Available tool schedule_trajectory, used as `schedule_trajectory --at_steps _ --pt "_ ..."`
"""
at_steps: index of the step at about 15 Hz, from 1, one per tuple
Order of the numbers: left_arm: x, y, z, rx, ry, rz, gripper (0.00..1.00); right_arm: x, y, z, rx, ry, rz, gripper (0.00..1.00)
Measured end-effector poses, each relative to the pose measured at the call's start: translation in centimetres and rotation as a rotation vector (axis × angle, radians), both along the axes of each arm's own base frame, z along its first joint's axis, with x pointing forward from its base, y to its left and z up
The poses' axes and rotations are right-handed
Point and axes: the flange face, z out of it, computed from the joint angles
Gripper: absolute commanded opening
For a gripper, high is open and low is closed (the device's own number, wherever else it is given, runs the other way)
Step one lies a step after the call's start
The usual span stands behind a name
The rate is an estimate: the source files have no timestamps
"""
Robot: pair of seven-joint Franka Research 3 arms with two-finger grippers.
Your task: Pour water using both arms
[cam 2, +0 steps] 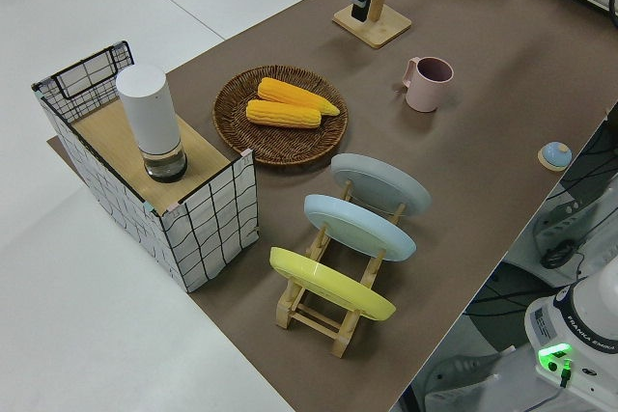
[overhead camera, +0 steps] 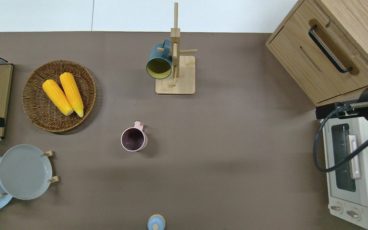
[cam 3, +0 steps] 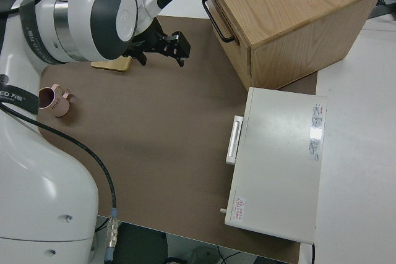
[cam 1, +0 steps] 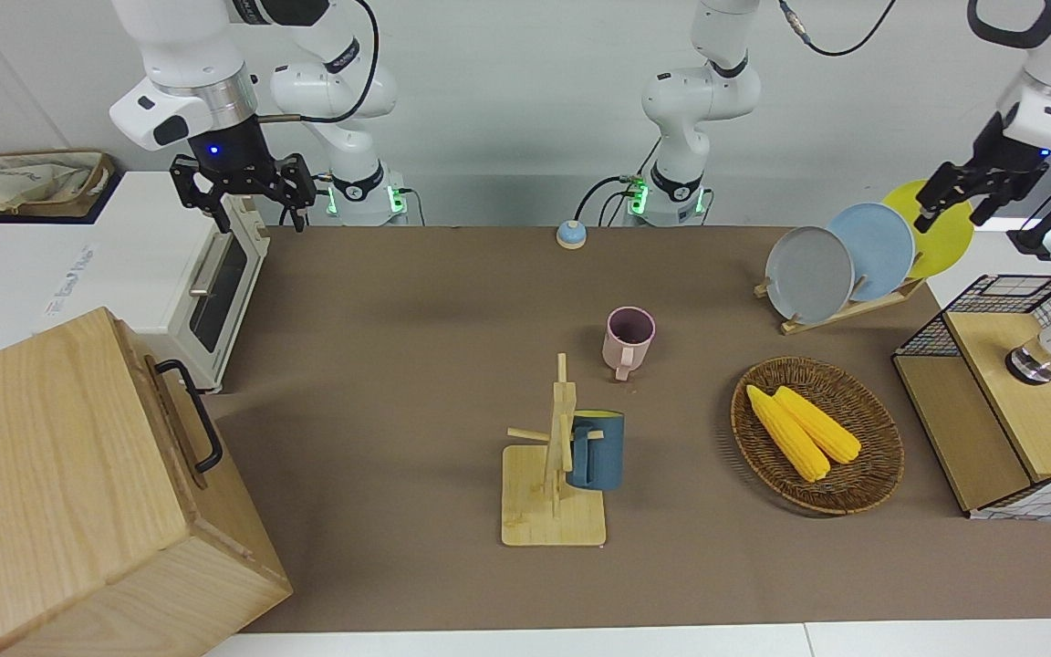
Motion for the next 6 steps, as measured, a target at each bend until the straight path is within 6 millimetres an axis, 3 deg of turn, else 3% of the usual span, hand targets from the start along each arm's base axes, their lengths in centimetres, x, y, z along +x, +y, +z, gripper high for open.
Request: schedule_trajectory --at_steps 3,6 --pt "0.0 -5.1 0.1 0.001 0.009 -0.09 1.0 0.0 0.0 0.0 0.0 0.0 0.0 0.992" --pt "-0.1 -8.0 -0.1 0.004 0.017 -0.142 1.0 0.0 0.0 0.0 0.0 0.0 0.0 0.992"
